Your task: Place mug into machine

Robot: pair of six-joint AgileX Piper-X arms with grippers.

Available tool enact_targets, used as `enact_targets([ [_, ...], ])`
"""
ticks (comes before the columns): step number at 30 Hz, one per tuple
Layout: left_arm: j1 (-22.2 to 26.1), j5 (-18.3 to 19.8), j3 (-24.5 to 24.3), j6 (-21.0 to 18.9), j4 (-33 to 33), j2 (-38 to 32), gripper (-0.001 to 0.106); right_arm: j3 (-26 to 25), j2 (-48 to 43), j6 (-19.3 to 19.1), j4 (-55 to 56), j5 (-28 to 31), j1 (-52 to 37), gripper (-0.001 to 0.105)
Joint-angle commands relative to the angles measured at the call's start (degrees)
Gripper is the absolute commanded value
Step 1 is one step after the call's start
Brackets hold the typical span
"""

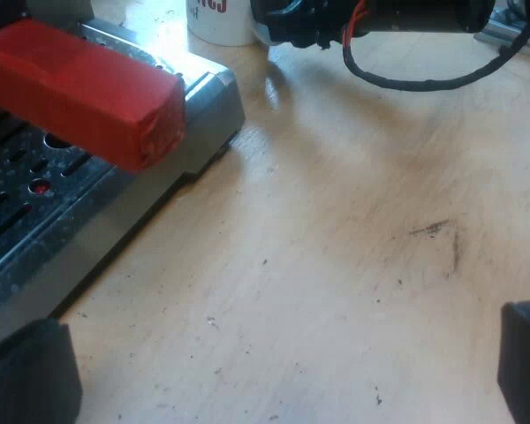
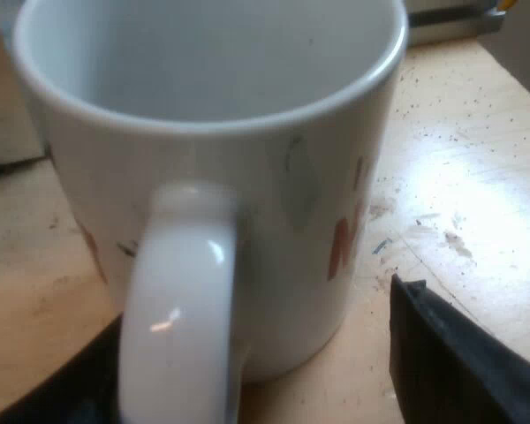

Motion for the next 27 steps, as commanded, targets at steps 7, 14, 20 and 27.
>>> enact_targets([
  [7, -0.3, 0.1, -0.2, -0.1, -0.9, -0.2, 0.105, -2.2, 0.3, -0.6, -0.8, -1.7, -1.9, 0.055],
  [14, -0.3, 0.1, -0.2, -0.1, -0.9, -0.2, 0.105, -2.2, 1.7, -0.6, -0.8, -3.6, -2.7, 0.054],
  [20, -0.3, 0.1, -0.2, -0.1, -0.9, -0.2, 0.105, -2.2, 1.7, -1.1, -0.8, -3.9, -2.7, 0.017],
  [27, -0.3, 0.1, -0.2, -0.1, -0.9, -0.2, 0.105, -2.2, 1.2, -12.1, -1.2, -3.9, -2.5, 0.0],
])
